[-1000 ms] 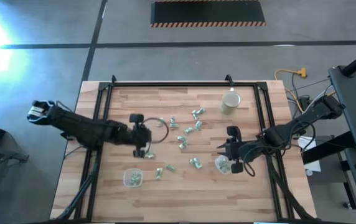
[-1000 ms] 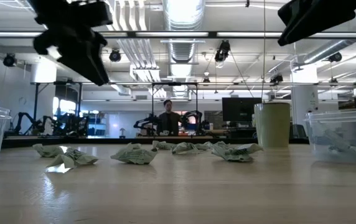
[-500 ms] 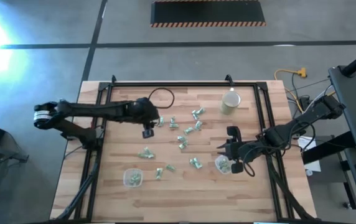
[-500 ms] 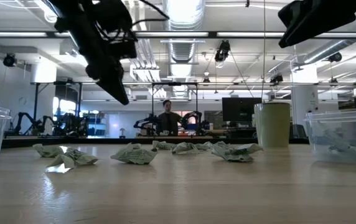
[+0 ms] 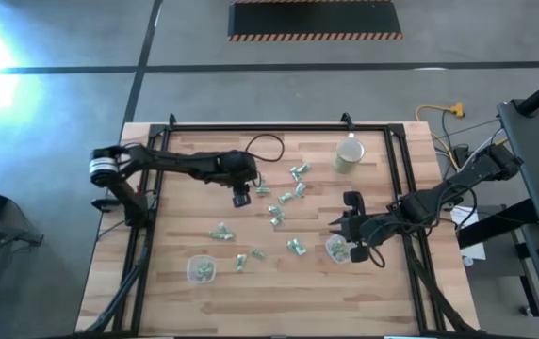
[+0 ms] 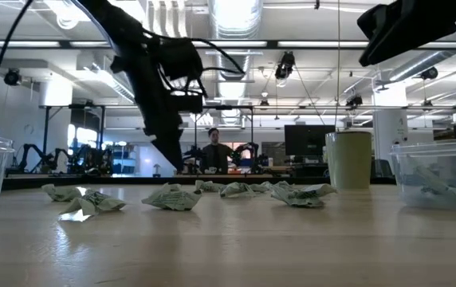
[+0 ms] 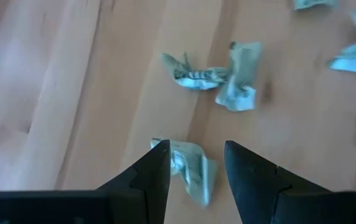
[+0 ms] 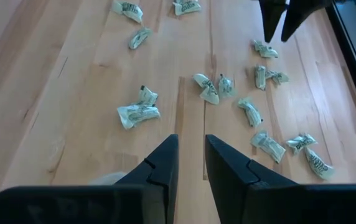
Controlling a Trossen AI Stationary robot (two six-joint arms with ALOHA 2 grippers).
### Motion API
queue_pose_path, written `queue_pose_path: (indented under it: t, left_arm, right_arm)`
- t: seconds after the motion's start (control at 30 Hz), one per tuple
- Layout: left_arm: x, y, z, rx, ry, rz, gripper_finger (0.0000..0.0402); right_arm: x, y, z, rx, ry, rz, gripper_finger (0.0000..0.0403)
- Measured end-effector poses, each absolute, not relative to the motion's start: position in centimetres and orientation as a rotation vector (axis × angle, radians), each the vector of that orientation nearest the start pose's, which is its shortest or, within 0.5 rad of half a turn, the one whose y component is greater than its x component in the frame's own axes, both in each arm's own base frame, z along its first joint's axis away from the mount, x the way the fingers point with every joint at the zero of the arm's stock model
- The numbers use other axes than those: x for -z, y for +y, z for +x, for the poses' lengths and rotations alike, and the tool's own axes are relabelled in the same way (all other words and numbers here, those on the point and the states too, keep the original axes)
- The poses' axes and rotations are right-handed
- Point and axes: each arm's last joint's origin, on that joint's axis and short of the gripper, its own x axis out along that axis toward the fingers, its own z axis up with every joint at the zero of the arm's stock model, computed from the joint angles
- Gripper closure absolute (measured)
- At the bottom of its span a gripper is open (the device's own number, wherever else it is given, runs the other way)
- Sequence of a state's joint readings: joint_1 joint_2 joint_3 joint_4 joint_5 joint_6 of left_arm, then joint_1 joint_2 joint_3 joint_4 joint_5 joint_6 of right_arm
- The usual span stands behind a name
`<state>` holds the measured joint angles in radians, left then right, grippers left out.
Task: Pick and place Stevia / Truvia into bins
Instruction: Put the stevia packet into the left transparent container
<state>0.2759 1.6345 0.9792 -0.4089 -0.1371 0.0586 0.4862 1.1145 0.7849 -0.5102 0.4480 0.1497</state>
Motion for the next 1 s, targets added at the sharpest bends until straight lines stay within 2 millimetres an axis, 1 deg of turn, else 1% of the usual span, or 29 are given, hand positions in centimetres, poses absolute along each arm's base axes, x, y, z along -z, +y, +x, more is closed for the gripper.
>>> queue_pose_path:
  t: [0.17,0.37,0.5,0.67,0.87,1.0]
  left_arm:
    - [-17.2,9.6,30.3,-0.351,1.129,-0.037,0.0267]
    - [-17.1,10.1,30.1,-0.365,1.135,-0.047,0.0267]
    - [-17.0,10.2,30.1,-0.352,1.135,-0.060,0.0267]
    - [-16.1,10.1,30.1,-0.342,1.167,-0.069,0.0267]
    - [-15.1,10.1,29.9,-0.351,1.211,-0.096,0.0267]
    - [-15.0,10.1,29.8,-0.353,1.218,-0.101,0.0267]
  right_arm:
    - [-24.7,9.0,19.8,0.023,0.754,-0.229,0.0331]
    - [-24.6,9.0,19.8,0.023,0.754,-0.228,0.0325]
    - [-24.6,9.0,19.8,0.023,0.753,-0.226,0.0328]
    - [-24.6,9.0,19.8,0.024,0.753,-0.223,0.0335]
    - [-24.6,9.0,19.8,0.024,0.754,-0.223,0.0329]
    - [-24.6,9.0,19.8,0.024,0.754,-0.223,0.0326]
